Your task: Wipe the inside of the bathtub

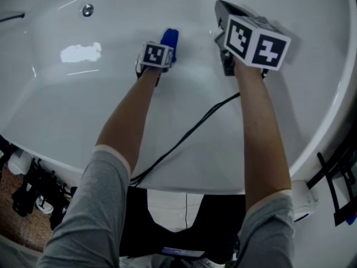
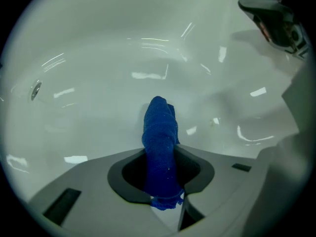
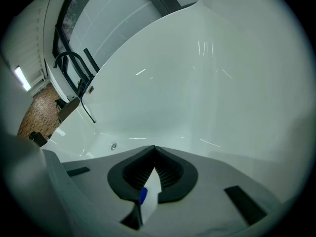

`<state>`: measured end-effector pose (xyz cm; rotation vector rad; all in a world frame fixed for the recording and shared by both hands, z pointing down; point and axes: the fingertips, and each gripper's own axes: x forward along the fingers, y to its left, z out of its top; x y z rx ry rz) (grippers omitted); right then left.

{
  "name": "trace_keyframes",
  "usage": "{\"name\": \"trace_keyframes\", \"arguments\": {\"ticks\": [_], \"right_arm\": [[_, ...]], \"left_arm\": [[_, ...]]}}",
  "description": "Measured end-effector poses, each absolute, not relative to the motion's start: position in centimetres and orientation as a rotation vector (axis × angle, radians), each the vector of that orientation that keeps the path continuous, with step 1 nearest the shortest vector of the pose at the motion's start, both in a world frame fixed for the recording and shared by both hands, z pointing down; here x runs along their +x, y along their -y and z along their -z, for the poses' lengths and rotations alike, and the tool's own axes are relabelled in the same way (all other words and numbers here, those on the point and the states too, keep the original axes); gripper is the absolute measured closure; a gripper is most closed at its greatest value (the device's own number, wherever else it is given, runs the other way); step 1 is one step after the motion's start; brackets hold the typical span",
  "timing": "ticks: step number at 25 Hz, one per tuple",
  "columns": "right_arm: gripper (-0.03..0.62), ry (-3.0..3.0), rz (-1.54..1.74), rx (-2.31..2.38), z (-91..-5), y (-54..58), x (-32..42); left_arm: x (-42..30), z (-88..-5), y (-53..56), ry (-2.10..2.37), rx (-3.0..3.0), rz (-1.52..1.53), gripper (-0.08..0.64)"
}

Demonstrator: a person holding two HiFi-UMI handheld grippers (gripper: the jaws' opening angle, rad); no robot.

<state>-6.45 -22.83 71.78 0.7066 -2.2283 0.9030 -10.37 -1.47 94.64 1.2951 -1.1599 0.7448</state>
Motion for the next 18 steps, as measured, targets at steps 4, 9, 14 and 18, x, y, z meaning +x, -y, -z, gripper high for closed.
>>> {"name": "trace_keyframes", "arguments": {"ticks": [4,9,14,18], "right_arm": [[0.583,2.226,-0.905,0.699,-72.0,22.5,-6.5],[0.583,2.228,-0.914,0.701,-72.2,22.8,-6.6],[0.583,2.223,-0.925,0.7,-72.1,23.0,-6.3],[0.583,2.223,-0.931,0.708,-72.2,23.7,-5.8]], "left_arm": [[-13.9,-94.8,-0.1,1.194,1.241,-0.861,0.437],[-13.3,-94.7,-1.3,1.143,1.164,-1.026,0.437],[-8.0,-94.3,1.9,1.087,1.266,-1.007,0.437],[-3.7,-94.3,4.6,1.079,1.37,-0.937,0.437]]}}
